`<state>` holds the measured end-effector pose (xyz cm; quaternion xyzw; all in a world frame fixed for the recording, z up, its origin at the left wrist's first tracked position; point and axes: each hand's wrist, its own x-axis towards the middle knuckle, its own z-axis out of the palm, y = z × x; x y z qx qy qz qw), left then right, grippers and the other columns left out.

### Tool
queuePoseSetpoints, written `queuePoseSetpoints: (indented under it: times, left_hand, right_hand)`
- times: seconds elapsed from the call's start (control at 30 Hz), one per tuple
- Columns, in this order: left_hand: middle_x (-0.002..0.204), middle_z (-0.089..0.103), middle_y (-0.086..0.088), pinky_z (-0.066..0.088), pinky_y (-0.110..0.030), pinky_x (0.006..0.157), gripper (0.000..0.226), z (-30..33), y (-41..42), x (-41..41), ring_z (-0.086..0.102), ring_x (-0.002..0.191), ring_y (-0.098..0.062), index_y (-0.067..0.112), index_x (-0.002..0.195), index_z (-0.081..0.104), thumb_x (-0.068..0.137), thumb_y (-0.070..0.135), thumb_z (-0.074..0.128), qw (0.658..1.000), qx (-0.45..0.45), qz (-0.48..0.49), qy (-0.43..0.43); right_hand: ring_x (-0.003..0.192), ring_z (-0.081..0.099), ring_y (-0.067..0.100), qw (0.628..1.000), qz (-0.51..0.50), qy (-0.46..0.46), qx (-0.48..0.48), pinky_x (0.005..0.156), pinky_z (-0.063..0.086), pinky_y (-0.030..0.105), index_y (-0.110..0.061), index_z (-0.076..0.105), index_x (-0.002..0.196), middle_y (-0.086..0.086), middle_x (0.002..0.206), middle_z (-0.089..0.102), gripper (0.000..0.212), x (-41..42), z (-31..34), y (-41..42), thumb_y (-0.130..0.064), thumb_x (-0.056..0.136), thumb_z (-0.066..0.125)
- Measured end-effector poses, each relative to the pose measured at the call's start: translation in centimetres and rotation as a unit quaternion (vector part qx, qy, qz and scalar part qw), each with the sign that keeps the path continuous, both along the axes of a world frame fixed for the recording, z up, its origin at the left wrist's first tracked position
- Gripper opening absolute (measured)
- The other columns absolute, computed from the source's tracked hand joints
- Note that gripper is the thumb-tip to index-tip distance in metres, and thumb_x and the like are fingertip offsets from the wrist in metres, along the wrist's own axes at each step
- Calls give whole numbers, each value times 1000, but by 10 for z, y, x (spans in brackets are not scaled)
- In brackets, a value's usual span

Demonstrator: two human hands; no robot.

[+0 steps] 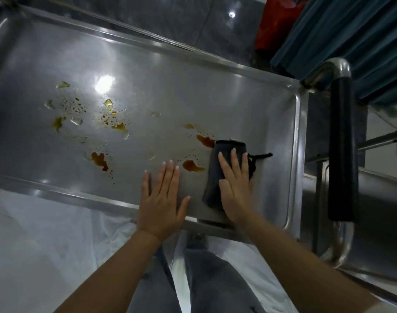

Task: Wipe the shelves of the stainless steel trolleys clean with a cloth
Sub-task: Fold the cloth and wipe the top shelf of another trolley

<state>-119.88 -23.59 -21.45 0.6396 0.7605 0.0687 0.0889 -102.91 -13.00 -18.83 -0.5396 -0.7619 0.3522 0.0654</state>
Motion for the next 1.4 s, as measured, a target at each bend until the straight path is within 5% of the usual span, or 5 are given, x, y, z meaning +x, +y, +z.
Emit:
queuePoseSetpoints:
  times: [0.2, 0.4, 0.83, 1.03, 1.4]
  left_hand:
    - [157, 23, -8, 13, -59, 115, 60, 10, -2, -3, 14, 147, -23, 8, 148, 31, 99, 42, 24, 998, 7, -41, -47]
    - [157, 24, -6, 19, -62, 113, 56, 23, 5, 10, 16, 147, -24, 11, 148, 28, 100, 40, 26, 980, 16, -173, -101]
    - [149, 42, -7, 22, -56, 115, 51, 19, -1, -66, 25, 144, -24, 9, 142, 41, 99, 36, 32, 943, 20, -330, -31]
    - [154, 30, -12, 18, -59, 113, 62, 14, 6, -124, 17, 146, -26, 6, 147, 33, 97, 43, 30, 964, -6, -265, 23]
    - [157, 23, -14, 16, -59, 115, 66, 7, 7, -123, 15, 147, -27, 3, 147, 32, 95, 45, 36, 980, 21, -200, -3]
  right_hand:
    - [144, -9, 6, 995, 14, -89, 38, 113, 11, 51, -47, 11, 146, -15, 159, 1, 67, 11, 12, -14, -46, 85, 39]
    - [144, -19, 11, 979, 55, -182, 73, 116, 1, 54, -47, -11, 143, -14, 154, -20, 60, 15, 6, -18, -54, 97, 26]
    - [135, 30, 37, 945, -138, -264, 134, 111, 18, 55, -26, 29, 148, 14, 151, 34, 59, -40, 13, -55, -51, 96, 38]
    - [146, -9, 35, 957, -166, -228, 74, 118, -6, 49, -13, 12, 151, 17, 159, -1, 86, -64, 9, -80, -69, 87, 21]
    - [145, -17, 31, 966, -52, -234, 98, 115, -11, 53, -24, 1, 152, 8, 160, -12, 88, -88, -1, 31, -59, 77, 30]
